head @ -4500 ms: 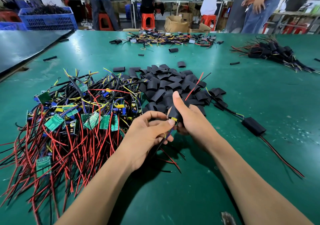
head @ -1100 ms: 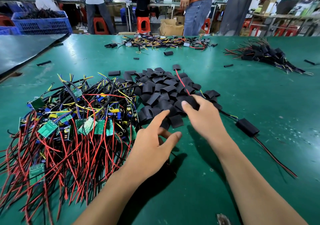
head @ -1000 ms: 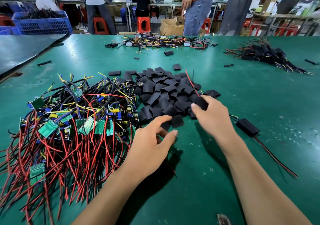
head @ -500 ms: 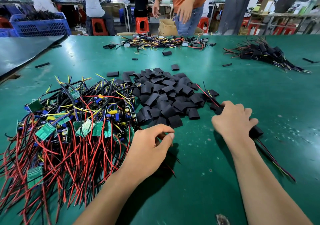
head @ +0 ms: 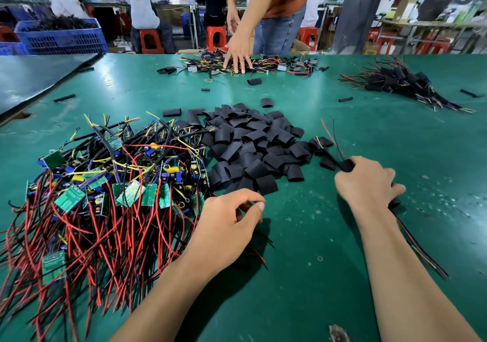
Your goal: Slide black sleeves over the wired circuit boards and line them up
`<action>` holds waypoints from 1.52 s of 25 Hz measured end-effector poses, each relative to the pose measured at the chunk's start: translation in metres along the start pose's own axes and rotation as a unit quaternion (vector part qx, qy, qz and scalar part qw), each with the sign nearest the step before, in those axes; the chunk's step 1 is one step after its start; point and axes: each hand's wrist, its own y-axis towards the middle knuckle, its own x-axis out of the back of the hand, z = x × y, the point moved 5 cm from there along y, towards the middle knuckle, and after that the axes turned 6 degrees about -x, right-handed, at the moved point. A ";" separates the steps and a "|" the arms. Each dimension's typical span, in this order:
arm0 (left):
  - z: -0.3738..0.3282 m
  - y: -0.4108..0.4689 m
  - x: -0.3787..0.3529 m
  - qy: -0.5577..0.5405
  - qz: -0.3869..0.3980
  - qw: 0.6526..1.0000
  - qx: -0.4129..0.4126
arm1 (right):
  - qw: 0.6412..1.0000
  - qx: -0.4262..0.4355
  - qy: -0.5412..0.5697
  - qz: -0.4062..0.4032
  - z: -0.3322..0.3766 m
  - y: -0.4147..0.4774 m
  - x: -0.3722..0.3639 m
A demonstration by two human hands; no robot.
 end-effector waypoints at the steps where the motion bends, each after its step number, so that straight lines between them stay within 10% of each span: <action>1: 0.000 0.000 0.000 0.000 0.000 1.000 0.000 | 1.000 -0.016 -0.009 0.002 -0.005 0.003 0.000; 10: 0.006 0.003 0.003 0.031 -0.057 0.998 0.003 | 0.979 0.166 0.110 -0.051 0.034 -0.025 -0.017; 17: 0.021 0.011 0.016 -0.051 -0.162 0.981 0.093 | 0.857 0.392 0.330 0.056 0.093 -0.107 -0.019; 23: 0.027 0.003 0.021 -0.176 -0.252 0.941 0.138 | 0.832 0.233 0.377 0.334 0.135 -0.150 -0.053; 38: 0.023 0.005 0.022 -0.313 -0.264 0.909 0.081 | 0.848 0.235 0.345 0.325 0.148 -0.119 -0.034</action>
